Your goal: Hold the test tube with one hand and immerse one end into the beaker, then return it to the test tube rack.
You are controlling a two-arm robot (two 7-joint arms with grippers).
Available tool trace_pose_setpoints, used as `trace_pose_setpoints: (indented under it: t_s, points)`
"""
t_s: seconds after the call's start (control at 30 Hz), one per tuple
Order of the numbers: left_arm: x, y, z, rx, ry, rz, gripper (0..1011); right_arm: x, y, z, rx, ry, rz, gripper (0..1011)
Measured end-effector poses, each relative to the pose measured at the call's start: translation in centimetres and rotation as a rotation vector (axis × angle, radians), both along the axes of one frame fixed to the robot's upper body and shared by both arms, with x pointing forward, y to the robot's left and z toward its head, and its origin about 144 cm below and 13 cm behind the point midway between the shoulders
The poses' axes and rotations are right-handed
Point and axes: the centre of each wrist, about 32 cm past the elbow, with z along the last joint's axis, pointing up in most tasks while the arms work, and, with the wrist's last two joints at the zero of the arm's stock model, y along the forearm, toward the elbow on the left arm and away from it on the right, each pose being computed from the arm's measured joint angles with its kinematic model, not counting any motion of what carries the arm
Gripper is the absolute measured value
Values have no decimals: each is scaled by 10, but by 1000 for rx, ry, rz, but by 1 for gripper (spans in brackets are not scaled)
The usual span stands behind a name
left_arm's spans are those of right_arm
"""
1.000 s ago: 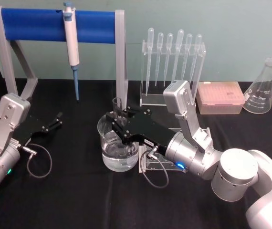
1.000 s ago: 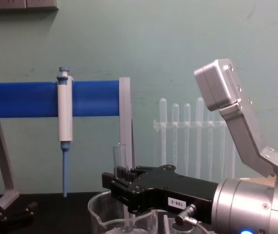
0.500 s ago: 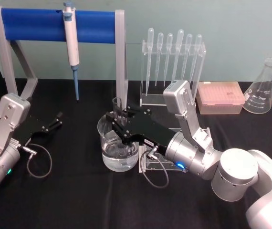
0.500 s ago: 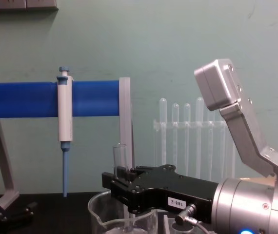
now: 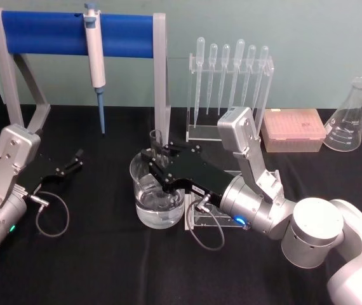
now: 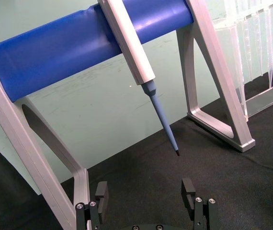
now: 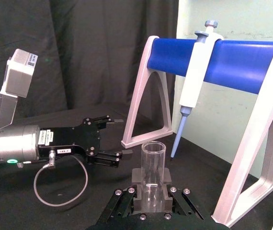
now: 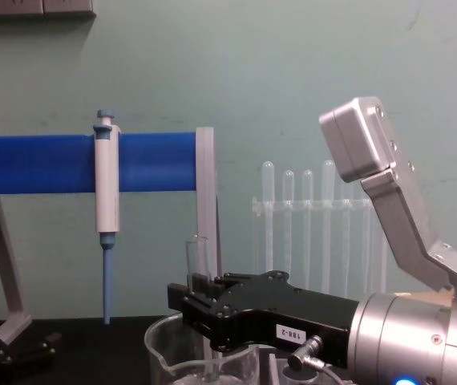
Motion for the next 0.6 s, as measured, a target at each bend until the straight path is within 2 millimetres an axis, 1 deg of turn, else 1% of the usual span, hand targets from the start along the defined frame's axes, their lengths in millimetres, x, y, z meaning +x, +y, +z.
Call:
trace_pose_setpoints:
  t_s: [0.6]
  points:
    - [0,0,0,0,0,0,1000,0,0,0,0,0,0,226]
